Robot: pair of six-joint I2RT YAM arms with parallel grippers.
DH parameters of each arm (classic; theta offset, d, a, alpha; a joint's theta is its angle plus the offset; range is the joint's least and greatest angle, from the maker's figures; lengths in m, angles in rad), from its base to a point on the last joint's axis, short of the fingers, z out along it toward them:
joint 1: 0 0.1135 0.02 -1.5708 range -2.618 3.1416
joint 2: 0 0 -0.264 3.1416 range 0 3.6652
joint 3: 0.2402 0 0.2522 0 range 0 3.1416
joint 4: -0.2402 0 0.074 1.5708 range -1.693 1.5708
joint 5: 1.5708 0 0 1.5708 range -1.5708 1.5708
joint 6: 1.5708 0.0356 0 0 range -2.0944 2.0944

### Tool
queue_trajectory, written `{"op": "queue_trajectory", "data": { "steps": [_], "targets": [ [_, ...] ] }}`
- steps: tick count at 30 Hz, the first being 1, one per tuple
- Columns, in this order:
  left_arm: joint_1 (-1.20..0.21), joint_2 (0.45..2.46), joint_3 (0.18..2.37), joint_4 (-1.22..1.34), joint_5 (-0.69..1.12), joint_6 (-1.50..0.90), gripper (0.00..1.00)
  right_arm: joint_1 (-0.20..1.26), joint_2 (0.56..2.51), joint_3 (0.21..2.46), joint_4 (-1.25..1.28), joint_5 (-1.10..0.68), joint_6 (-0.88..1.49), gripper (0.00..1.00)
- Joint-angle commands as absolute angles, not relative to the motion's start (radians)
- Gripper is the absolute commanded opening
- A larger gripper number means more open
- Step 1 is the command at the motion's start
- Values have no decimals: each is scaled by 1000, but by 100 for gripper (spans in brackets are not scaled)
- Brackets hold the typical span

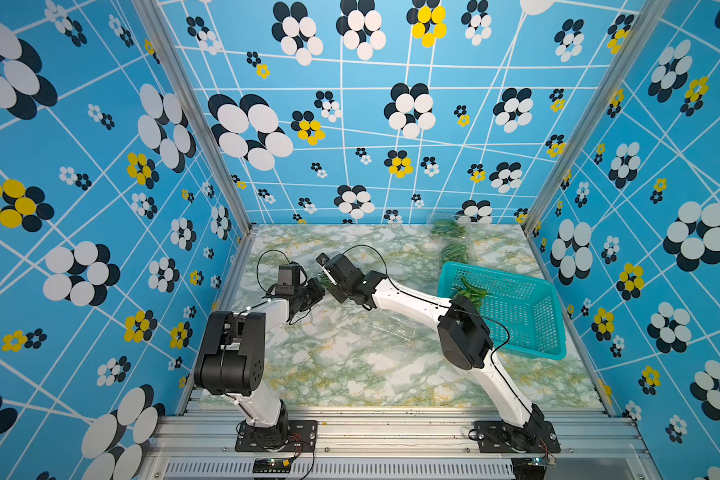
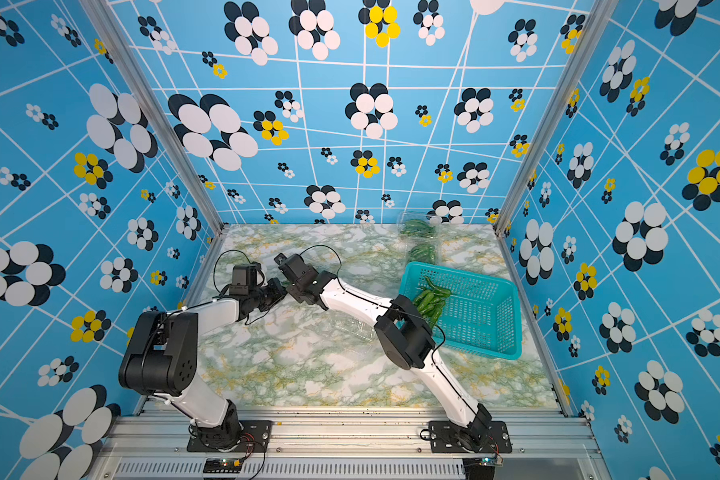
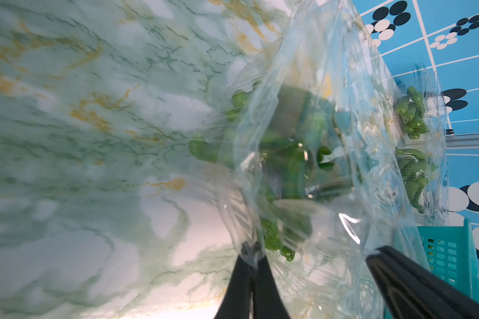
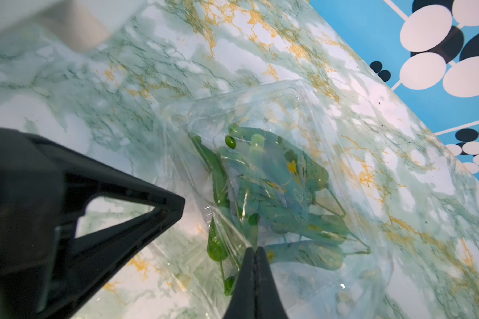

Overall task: Take small green peppers out of containers
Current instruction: Open the packing box at the center of the board.

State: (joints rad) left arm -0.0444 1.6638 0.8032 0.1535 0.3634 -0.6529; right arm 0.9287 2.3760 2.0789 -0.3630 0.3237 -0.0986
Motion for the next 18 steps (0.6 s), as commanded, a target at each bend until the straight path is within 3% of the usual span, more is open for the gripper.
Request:
{"op": "queue_trajectory", "data": {
  "steps": [1, 14, 18],
  "targets": [
    [-39, 1700, 813, 55, 349, -628, 6, 879, 2337, 2155, -338, 419, -107, 0],
    [-39, 1721, 830, 43, 369, -625, 6, 872, 2362, 2238, -377, 425, -113, 0],
    [-39, 1709, 831, 34, 375, -621, 8, 841, 2376, 2296, -415, 440, -104, 15]
  ]
}}
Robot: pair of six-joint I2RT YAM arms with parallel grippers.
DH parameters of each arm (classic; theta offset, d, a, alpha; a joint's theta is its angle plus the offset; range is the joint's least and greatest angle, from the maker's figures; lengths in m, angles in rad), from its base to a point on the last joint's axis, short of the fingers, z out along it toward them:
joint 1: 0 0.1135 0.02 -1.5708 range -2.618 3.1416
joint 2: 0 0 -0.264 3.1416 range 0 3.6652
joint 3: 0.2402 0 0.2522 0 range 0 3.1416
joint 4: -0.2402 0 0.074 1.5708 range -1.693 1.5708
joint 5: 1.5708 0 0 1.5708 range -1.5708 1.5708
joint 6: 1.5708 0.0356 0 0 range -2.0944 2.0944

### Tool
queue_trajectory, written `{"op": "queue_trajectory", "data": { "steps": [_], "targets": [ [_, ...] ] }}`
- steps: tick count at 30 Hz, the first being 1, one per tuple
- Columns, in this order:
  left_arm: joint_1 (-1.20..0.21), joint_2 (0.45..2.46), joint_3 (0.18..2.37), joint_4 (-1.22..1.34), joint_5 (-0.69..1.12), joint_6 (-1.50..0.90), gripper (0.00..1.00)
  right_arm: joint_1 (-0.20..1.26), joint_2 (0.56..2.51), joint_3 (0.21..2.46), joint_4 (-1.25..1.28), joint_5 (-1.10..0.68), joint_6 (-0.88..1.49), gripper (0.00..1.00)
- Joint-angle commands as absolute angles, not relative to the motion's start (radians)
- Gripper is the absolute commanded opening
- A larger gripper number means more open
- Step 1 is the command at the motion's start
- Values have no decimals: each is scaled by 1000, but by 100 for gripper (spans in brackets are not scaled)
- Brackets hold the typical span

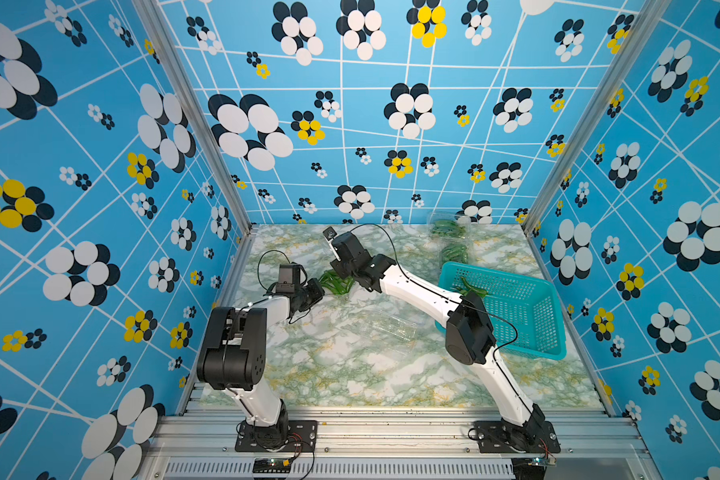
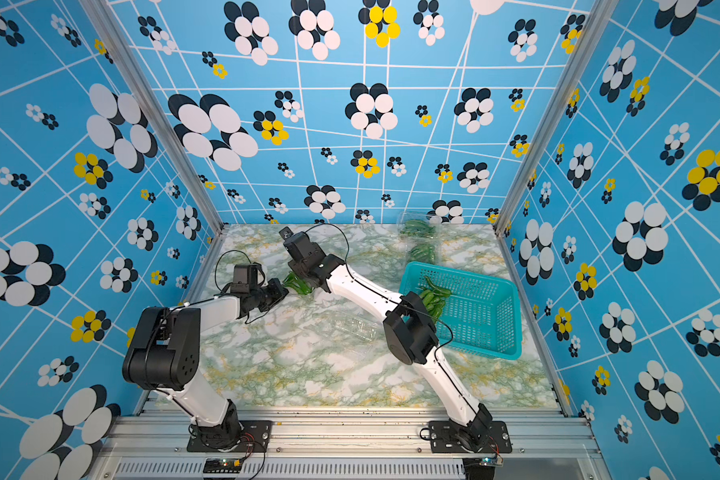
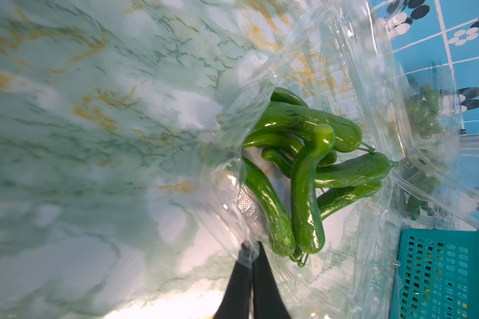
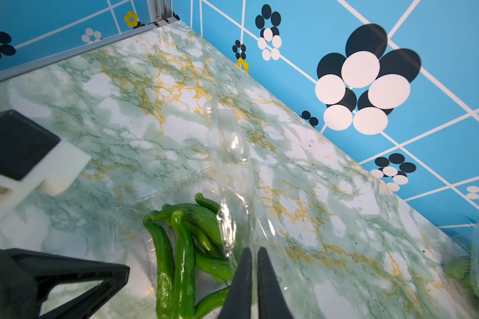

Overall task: Take small green peppers out of containers
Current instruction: Open the packing box at the center of the board.

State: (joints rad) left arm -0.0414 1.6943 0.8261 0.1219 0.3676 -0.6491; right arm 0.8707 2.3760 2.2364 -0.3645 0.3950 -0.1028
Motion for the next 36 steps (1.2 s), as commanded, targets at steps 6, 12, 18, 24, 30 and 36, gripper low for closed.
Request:
{"op": "queue_trajectory", "data": {
  "steps": [6, 12, 18, 24, 30, 36],
  "targets": [
    [-39, 1711, 842, 24, 403, -621, 8, 764, 2398, 2381, -527, 416, -46, 27],
    [-42, 1701, 849, 20, 430, -622, 9, 731, 2356, 2298, -523, 376, -26, 35],
    [-57, 1700, 861, 22, 459, -618, 10, 719, 2343, 2249, -538, 381, -9, 41],
    [-70, 1700, 862, 30, 470, -608, 11, 695, 2251, 2054, -465, 374, -2, 48],
    [-85, 1711, 868, 32, 467, -595, 11, 656, 2096, 1824, -369, 361, 0, 56],
    [-122, 1725, 890, 33, 493, -576, 11, 631, 1983, 1708, -362, 364, 12, 61]
  ]
}}
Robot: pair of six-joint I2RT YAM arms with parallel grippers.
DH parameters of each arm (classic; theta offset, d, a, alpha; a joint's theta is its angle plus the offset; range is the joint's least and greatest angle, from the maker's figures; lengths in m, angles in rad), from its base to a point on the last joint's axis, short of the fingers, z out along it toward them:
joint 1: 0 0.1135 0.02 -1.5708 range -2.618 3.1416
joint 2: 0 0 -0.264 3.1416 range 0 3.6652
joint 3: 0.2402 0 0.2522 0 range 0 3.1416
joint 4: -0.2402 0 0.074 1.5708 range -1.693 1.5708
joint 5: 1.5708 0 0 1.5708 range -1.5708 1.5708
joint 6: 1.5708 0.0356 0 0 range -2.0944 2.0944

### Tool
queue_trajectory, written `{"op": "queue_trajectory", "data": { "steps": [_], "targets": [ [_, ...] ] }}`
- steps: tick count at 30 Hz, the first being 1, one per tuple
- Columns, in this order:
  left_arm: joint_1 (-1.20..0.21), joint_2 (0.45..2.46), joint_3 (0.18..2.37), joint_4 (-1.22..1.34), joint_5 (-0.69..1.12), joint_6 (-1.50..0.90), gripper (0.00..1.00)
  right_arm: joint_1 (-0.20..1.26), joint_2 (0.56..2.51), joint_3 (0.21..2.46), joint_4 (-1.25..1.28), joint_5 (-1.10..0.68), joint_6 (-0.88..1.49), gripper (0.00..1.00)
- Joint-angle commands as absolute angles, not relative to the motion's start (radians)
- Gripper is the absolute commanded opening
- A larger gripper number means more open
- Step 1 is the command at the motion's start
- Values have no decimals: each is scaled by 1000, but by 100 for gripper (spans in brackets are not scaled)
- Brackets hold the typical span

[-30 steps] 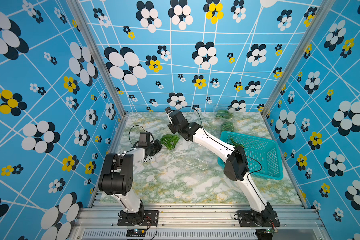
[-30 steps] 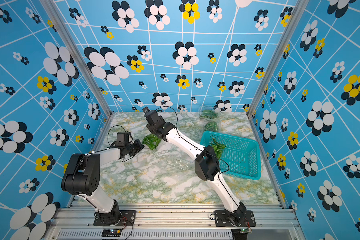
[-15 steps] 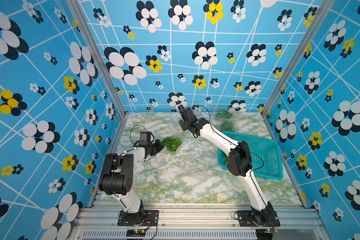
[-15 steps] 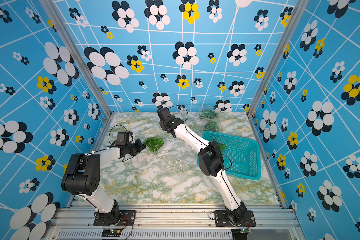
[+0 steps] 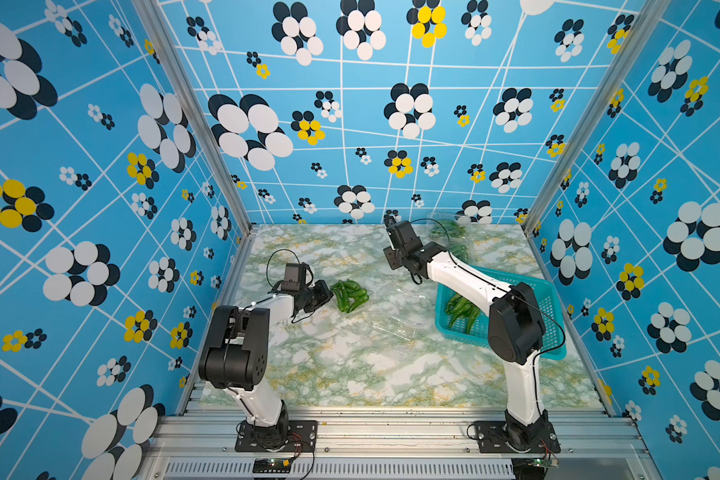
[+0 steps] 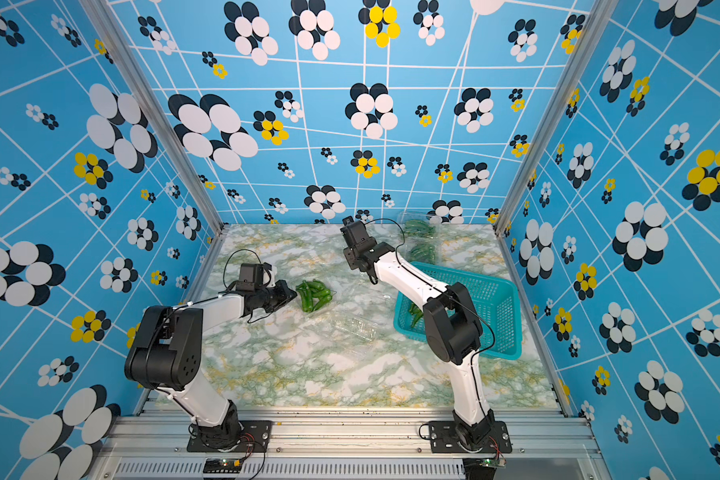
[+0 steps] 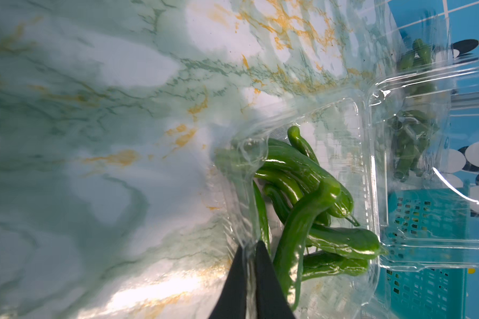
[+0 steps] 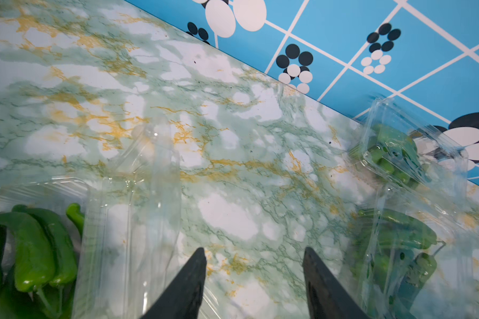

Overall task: Take small green peppers out of containers
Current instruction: Open the packing box at the center of the board.

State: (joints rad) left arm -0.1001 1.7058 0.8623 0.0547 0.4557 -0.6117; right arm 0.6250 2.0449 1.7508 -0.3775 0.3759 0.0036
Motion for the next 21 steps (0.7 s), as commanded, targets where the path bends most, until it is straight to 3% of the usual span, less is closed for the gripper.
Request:
{"op": "queue_trajectory", "data": {
  "steps": [1, 10, 21],
  "targets": [
    [-128, 1723, 892, 34, 497, -573, 11, 626, 1963, 1690, -362, 359, 13, 62],
    [-149, 1742, 908, 32, 517, -566, 13, 620, 1865, 1541, -364, 334, 33, 67],
    [-149, 1689, 891, 32, 495, -550, 27, 621, 1714, 1396, -191, 377, 48, 70]
  ]
}}
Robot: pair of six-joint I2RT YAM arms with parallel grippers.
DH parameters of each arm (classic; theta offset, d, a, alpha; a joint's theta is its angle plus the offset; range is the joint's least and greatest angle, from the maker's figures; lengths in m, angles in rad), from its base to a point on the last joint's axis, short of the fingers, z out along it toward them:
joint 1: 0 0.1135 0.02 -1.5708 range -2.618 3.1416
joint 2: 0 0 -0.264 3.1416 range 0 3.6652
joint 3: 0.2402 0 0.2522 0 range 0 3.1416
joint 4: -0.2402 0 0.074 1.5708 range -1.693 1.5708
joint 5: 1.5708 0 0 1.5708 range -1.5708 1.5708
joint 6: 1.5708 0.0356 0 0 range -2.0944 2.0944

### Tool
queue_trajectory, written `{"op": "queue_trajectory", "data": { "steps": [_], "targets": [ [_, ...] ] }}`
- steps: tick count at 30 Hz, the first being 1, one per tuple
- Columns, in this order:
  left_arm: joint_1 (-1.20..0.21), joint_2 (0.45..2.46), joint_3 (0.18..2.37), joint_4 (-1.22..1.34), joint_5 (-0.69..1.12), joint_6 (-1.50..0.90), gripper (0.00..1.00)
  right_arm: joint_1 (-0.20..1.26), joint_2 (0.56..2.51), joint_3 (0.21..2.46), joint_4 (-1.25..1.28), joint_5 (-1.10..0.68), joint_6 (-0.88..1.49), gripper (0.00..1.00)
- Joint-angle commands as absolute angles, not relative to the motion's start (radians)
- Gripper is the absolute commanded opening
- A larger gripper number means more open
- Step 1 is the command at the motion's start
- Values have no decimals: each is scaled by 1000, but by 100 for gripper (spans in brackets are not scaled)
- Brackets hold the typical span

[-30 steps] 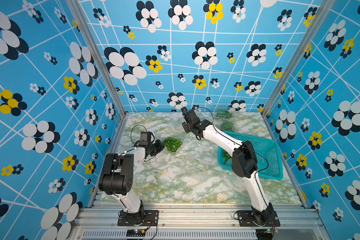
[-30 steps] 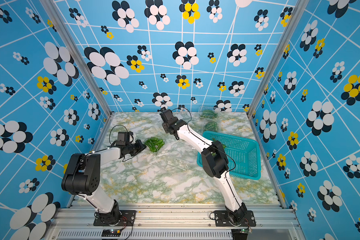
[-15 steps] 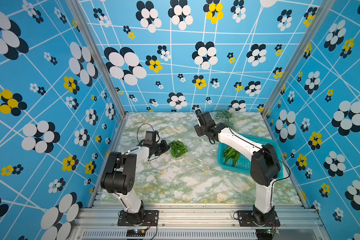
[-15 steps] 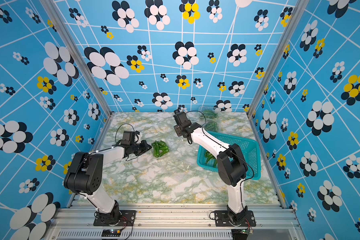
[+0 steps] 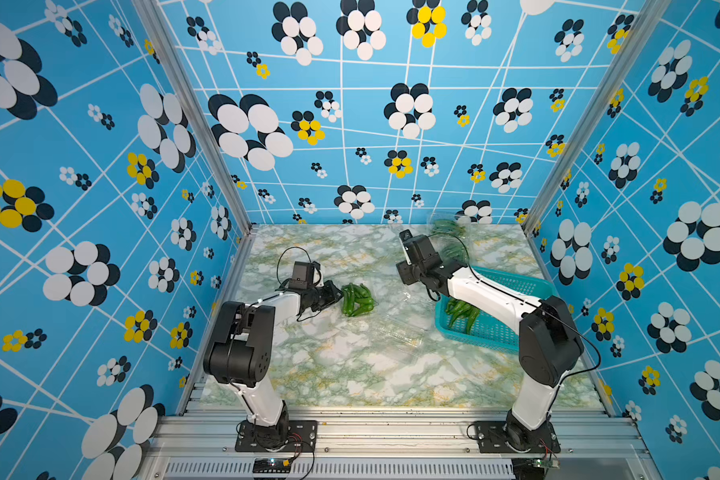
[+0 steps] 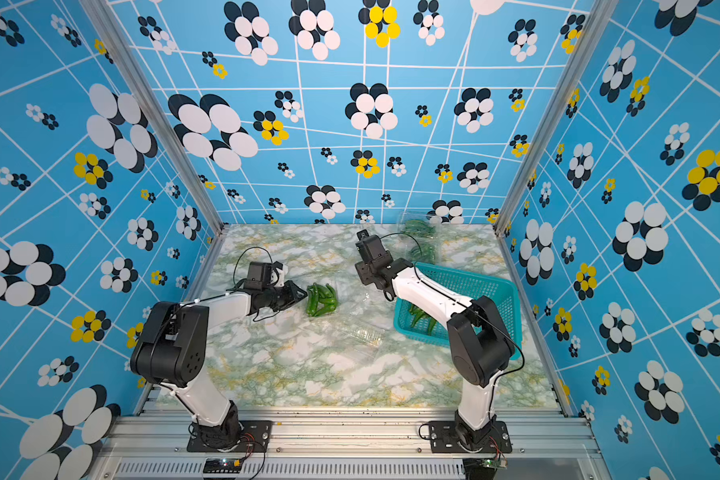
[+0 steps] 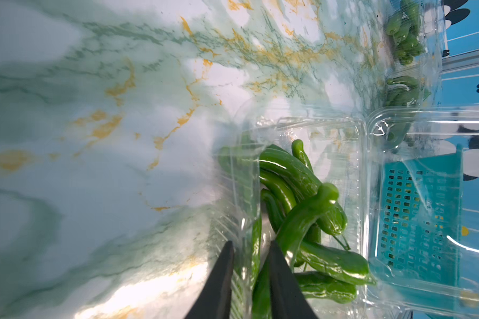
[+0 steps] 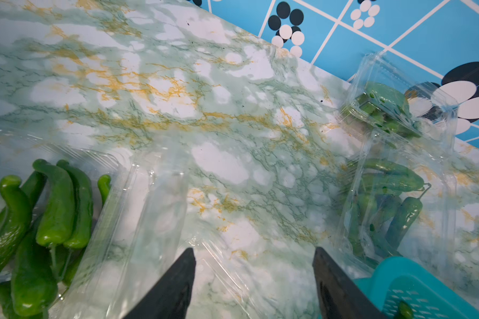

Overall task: Take small green peppers out of containers
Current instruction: Open the packing box at the center of the board, then pick up the green pepper from the packing box.

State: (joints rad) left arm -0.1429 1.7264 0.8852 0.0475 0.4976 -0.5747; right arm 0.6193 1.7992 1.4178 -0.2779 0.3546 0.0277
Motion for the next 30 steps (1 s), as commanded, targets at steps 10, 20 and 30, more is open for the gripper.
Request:
{"op": "queue_trajectory", "data": {
  "steps": [10, 20, 30],
  "targets": [
    [-143, 1693, 885, 43, 492, -555, 30, 633, 1638, 1392, -200, 239, 65, 71],
    [-117, 1614, 827, 69, 412, -564, 36, 737, 1941, 1627, -333, -6, 121, 66],
    [-84, 1543, 760, 130, 378, -589, 37, 775, 2138, 1789, -423, -109, 278, 53]
  ]
}}
